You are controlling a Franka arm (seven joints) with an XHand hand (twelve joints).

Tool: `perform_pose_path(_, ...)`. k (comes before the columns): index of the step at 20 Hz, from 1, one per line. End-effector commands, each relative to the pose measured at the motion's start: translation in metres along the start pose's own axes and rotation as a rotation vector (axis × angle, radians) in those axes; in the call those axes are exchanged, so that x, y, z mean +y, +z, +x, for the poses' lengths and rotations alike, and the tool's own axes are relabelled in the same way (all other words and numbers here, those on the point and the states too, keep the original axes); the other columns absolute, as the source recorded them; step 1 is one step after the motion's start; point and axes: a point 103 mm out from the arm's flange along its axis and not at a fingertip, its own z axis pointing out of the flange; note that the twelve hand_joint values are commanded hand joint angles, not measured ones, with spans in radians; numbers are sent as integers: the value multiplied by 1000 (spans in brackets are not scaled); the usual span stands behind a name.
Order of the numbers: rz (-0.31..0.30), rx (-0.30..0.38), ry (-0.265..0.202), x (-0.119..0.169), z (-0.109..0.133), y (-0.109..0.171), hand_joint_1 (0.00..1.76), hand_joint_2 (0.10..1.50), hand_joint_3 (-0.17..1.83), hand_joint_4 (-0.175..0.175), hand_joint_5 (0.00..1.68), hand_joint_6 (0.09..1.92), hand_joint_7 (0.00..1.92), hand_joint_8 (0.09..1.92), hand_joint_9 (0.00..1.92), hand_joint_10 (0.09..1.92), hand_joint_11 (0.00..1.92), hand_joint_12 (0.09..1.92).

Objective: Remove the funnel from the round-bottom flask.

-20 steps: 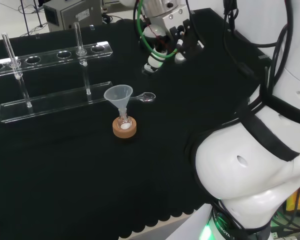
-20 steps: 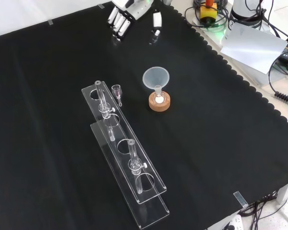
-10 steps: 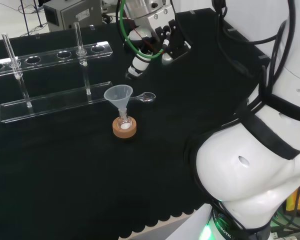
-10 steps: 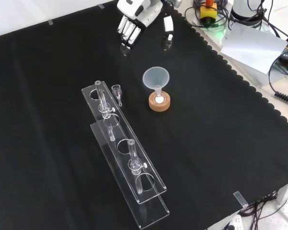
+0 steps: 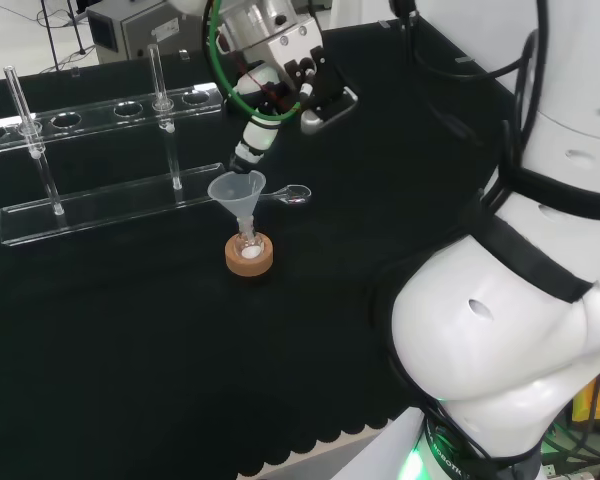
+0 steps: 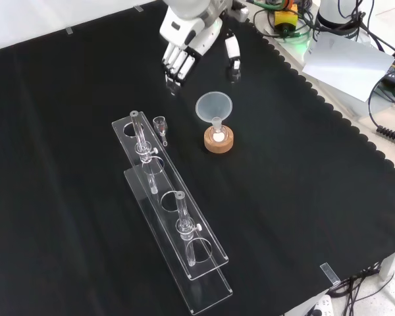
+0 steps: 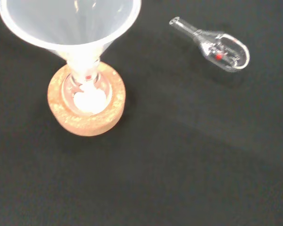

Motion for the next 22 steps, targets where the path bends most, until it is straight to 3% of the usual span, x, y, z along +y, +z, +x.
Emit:
perform_pose_path(1,105,-23,-44,21,24,10,479,644,322,-16,55,87,0,514,136,770,244,1481)
perform_pose_path(22,122,-76,-63,23,36,28,443,645,279,-18,66,87,0,525,160,795,226,1497)
